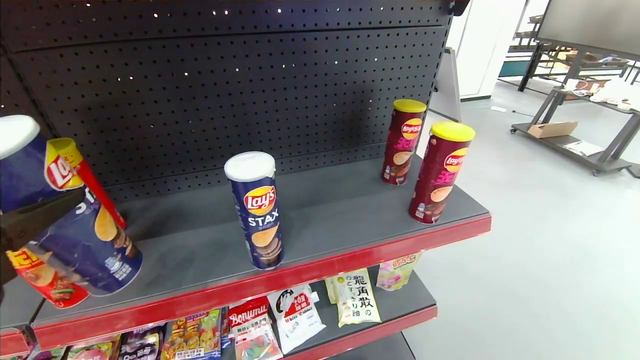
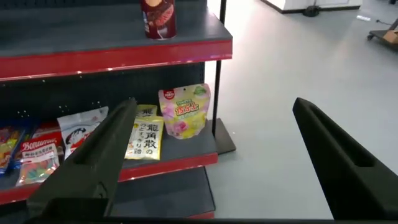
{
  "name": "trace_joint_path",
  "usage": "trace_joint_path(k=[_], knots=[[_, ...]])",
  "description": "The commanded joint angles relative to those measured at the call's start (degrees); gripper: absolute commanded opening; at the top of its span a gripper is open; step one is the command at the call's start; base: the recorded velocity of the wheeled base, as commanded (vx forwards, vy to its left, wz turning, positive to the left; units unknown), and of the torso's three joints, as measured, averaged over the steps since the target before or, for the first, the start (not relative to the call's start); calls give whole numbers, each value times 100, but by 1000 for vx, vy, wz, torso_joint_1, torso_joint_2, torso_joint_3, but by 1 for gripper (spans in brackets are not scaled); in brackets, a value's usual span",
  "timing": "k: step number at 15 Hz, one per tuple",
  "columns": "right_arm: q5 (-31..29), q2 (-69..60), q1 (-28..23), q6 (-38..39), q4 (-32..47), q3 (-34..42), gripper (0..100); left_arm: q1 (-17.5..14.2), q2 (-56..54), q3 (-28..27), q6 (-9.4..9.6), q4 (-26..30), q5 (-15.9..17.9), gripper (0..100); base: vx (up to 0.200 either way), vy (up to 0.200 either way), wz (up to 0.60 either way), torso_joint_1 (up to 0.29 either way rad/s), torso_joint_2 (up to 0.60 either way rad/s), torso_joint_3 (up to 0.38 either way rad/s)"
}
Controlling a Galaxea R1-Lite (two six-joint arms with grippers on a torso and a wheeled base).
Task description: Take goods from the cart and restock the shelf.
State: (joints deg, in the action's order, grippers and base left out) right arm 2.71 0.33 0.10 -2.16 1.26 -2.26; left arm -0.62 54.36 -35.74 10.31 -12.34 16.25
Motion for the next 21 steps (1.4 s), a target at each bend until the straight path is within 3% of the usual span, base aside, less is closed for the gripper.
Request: trace_joint_path(k=[1,3,8,12,15,17,20,21], knots=[[19,-33,8,40,-134,217,100,1,690,-3,-38,-217,150,0,0,0,0,0,0,0],[2,-33,17,242,-126,217,100,1,892,-12,-38,-234,361,0,0,0,0,0,0,0],[2,-33,17,233,-126,217,100,1,1428,-267,-126,-243,370,0,0,0,0,0,0,0],[2,-33,17,242,-126,217,100,247,1859,-293,-91,-348,555,0,0,0,0,0,0,0],[2,-33,8,242,-126,217,100,510,2923,-319,-100,-1913,528,0,0,0,0,0,0,0],[2,-33,17,242,-126,217,100,510,3845,-636,-108,-2906,388,0,0,0,0,0,0,0],[2,-33,17,242,-126,217,100,677,4355,-1084,-170,-3073,317,0,0,0,0,0,0,0],[2,-33,17,242,-126,217,100,739,4619,-1365,-328,-3099,326,0,0,0,0,0,0,0]])
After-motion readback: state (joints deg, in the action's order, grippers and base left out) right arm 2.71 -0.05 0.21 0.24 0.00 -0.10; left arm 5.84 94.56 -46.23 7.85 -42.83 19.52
